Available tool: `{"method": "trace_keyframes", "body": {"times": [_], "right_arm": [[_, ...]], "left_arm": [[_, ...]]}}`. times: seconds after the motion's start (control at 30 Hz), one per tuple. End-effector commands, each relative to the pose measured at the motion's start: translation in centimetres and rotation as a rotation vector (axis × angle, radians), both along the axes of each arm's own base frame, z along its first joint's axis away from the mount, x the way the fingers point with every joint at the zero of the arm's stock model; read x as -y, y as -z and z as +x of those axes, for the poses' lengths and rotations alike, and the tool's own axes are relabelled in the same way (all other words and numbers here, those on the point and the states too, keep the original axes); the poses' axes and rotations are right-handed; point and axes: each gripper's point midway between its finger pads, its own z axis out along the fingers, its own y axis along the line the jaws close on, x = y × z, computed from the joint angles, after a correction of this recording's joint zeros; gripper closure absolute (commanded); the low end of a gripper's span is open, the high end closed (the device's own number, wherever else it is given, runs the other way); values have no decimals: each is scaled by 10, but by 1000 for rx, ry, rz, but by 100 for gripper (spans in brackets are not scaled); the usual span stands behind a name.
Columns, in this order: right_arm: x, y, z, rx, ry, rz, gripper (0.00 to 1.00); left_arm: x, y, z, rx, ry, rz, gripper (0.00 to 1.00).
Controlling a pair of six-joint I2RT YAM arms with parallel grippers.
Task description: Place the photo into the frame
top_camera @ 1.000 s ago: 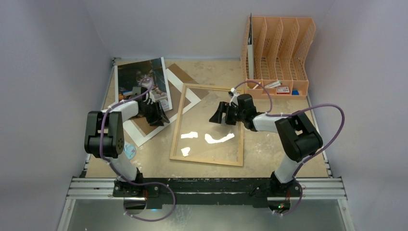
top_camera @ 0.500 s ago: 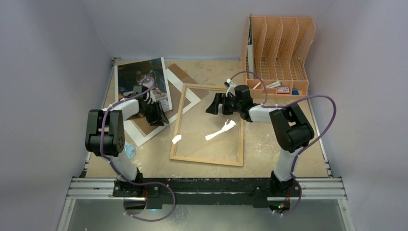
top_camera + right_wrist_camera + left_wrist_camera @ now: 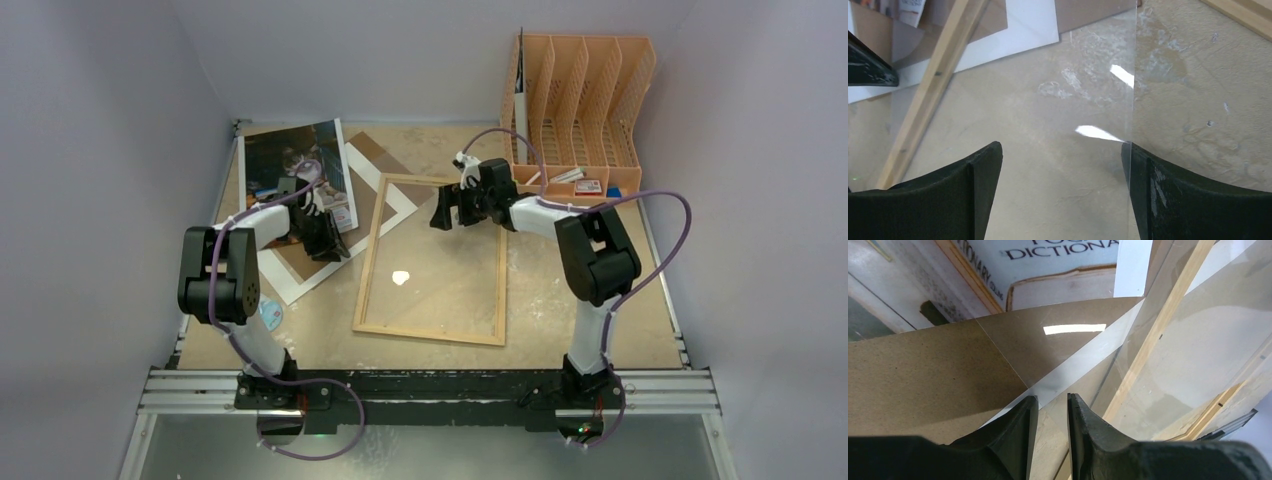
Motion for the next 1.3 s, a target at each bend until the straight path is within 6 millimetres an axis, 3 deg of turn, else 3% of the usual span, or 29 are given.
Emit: {"method": "trace_keyframes", "body": {"times": [0.0, 0.13, 0.5, 0.6, 0.77, 0.93, 1.07, 1.27], "right_arm": [[7, 4, -3, 16, -107, -102, 9], [-7, 1, -8, -4, -205, -44, 9], [-47, -17, 20, -21, -283, 158, 12], [-51, -21, 16, -42, -310, 185, 23], [-49, -29, 2, -73, -328, 203, 53], [-39, -34, -17, -105, -305, 198, 77], [-22, -42, -25, -100, -191, 170, 97], [16, -50, -48, -132, 22, 144, 100]], "left_arm": [[-25, 31, -11, -61, 5, 161, 68], [-26, 31, -10, -60, 4, 161, 69], [-30, 34, -14, -70, -1, 185, 71], [-30, 35, -14, -72, -2, 187, 71], [-29, 29, -10, -58, -7, 184, 72], [-28, 23, -7, -44, -9, 178, 72], [-27, 13, -4, -24, -21, 168, 71], [-20, -4, 0, 17, -32, 128, 63]]}}
